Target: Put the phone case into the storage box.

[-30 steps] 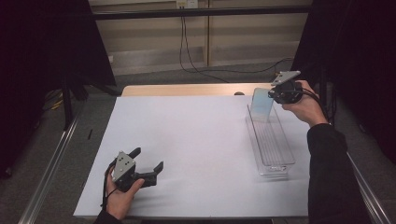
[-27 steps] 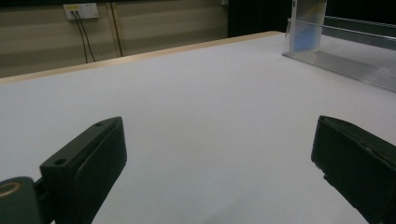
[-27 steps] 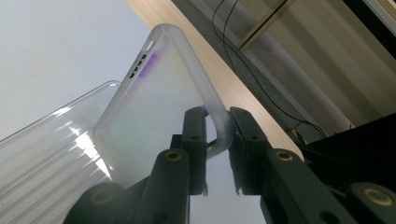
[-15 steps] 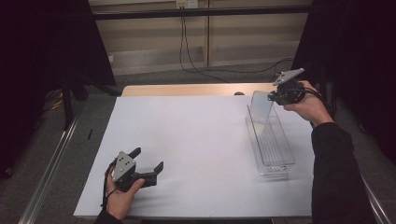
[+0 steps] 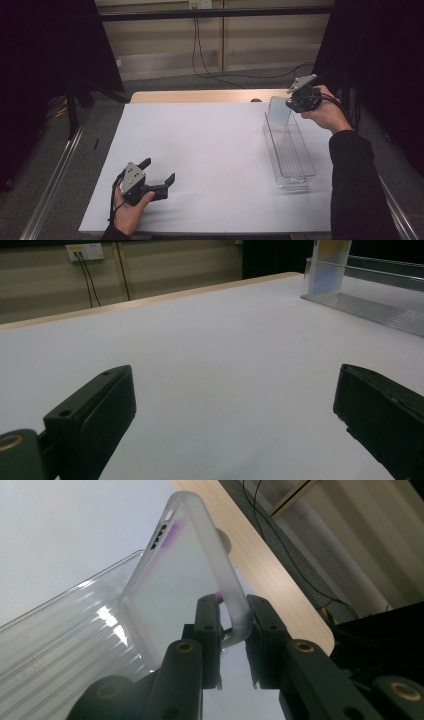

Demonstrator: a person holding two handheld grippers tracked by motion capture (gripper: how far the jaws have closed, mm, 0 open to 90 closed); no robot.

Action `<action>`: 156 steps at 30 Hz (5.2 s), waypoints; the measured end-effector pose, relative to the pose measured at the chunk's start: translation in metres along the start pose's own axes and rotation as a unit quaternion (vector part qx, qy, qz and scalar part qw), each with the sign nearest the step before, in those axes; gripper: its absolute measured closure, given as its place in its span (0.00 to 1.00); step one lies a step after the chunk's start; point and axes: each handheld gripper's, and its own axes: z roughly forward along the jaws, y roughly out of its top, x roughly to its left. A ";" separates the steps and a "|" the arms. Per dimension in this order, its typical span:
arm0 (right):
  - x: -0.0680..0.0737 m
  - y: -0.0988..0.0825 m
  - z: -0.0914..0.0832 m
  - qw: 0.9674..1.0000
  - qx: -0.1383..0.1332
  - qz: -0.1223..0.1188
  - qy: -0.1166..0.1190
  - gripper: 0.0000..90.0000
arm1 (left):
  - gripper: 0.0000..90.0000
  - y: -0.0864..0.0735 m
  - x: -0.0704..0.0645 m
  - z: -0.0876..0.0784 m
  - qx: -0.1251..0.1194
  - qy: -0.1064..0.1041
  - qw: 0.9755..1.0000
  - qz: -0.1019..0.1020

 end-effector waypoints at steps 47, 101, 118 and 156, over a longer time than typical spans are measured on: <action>-0.001 -0.003 0.010 0.997 -0.017 0.036 -0.059 0.55 | 0.04 -0.001 0.000 0.000 0.002 0.000 1.000 0.002; -0.001 -0.021 0.003 0.974 -0.099 0.204 -0.015 0.02 | 0.04 0.002 0.005 -0.006 -0.015 0.009 1.000 -0.009; 0.006 -0.045 -0.006 0.958 -0.148 0.247 -0.010 0.03 | 0.04 0.002 0.009 -0.008 -0.018 0.018 1.000 -0.013; 0.034 -0.081 -0.034 0.930 -0.220 0.293 -0.038 0.01 | 0.04 0.002 0.013 -0.013 -0.026 0.026 0.999 -0.020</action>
